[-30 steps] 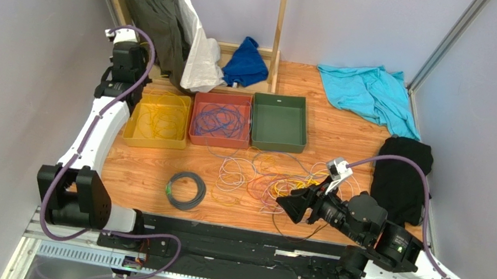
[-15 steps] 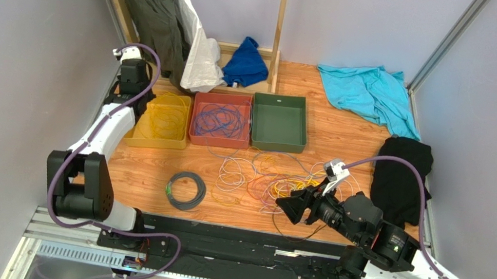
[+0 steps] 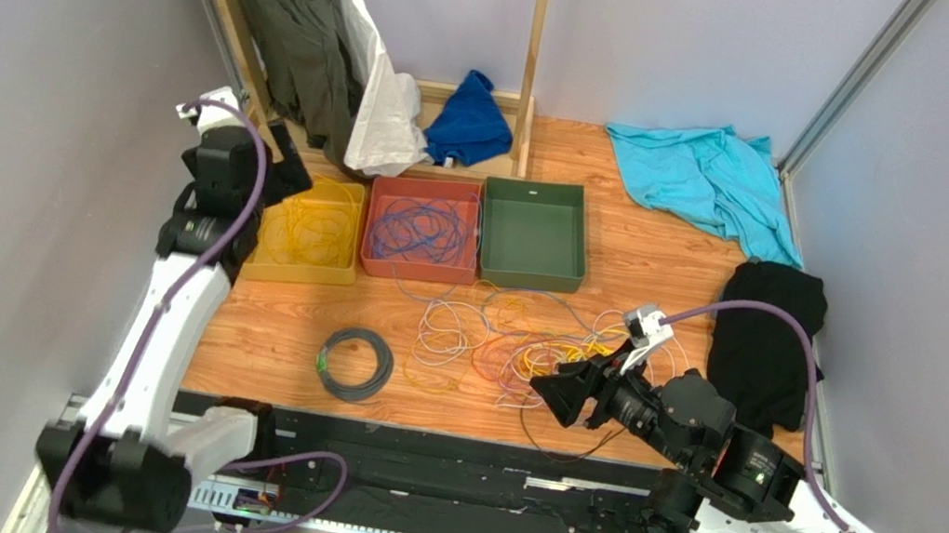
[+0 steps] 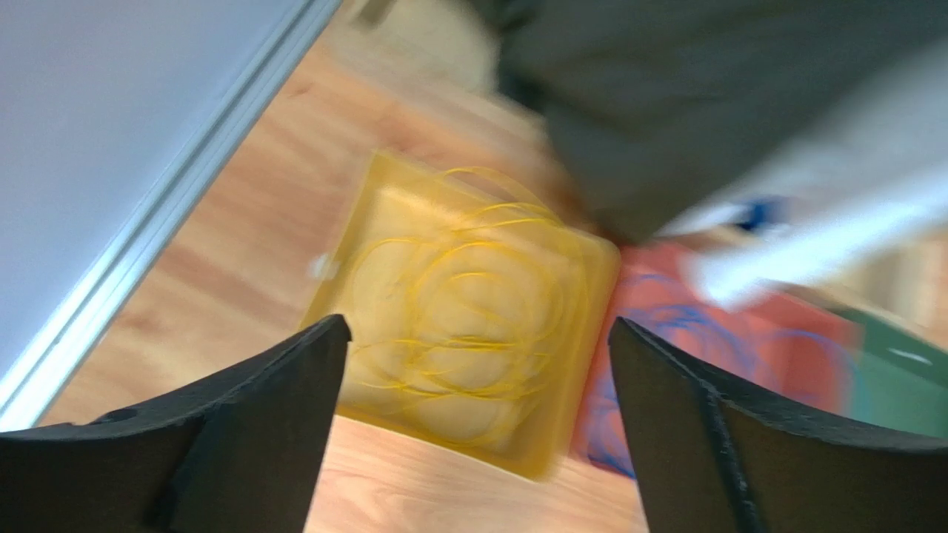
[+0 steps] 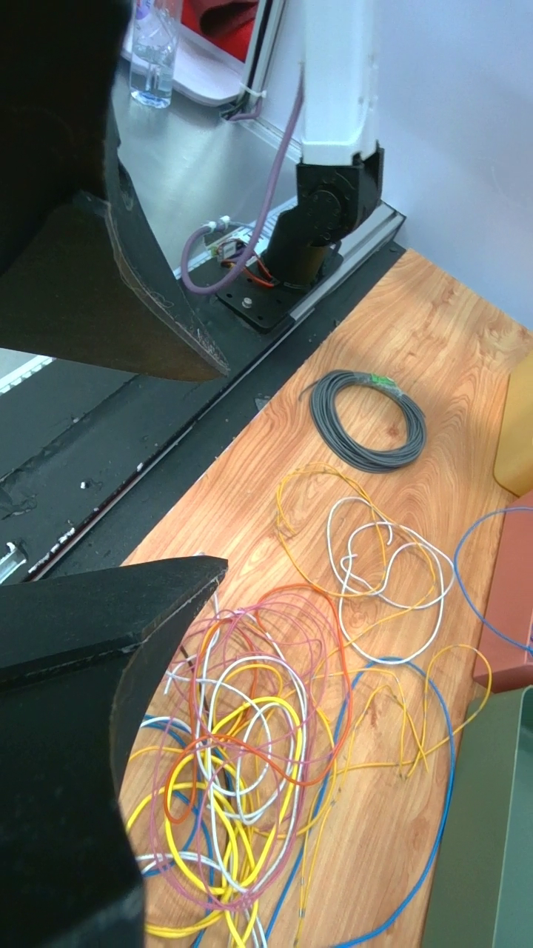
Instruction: Untangle the cables
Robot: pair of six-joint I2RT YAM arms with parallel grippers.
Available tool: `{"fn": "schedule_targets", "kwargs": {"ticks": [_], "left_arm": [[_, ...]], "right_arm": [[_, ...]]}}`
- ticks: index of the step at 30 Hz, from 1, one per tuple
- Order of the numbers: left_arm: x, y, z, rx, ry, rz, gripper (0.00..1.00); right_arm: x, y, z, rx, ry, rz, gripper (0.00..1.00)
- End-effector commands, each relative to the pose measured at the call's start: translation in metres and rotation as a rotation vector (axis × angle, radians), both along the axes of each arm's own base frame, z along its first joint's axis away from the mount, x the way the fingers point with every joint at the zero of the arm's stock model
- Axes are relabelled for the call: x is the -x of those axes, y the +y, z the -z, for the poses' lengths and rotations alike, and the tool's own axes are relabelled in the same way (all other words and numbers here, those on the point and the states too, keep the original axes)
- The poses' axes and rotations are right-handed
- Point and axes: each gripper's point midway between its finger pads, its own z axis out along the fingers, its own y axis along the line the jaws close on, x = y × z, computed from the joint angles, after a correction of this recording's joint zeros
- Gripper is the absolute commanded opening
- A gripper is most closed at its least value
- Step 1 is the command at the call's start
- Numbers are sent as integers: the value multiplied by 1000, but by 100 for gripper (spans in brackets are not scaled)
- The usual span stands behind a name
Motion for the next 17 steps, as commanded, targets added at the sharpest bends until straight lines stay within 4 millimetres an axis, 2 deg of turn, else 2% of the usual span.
{"fn": "schedule_targets", "kwargs": {"ticks": [1,2,3,4,5,6,7,9,10,12,13,15,17], "left_arm": [[54,-75,-59,139,-185,225,99],[65,-99,-59,156,-189,305,99],[81,-106,-49,176,-173,320,99],[92,-126,-42,198,-152,390,99],[102,-134,-34,211,-132,428,99],[110,-139,-17,225,-88,432,99],[120,-153,-6,234,-55,478,99],[134,-162,17,252,9,503,99],[144,-175,23,256,33,551,99],[150,-184,35,250,59,558,99],[159,-197,36,237,67,615,99],[158,-206,41,187,82,617,99],[163,-226,46,149,102,673,99]], "right_arm": [[-9,-5,-5,-15,-33,50,63],[-10,-7,-5,-10,-35,59,63],[-12,-11,-2,9,-38,78,63],[-13,-13,-1,15,-39,86,63],[-14,-15,0,19,-42,95,63],[-15,-19,3,39,-44,111,63],[-16,-22,5,47,-46,117,62],[-18,-29,9,68,-47,144,62],[-18,-31,10,71,-47,153,63],[-19,-32,9,65,-47,162,62],[-19,-32,10,63,-44,163,62],[-22,-34,11,74,-42,184,62],[-25,-35,13,85,-33,206,62]]}}
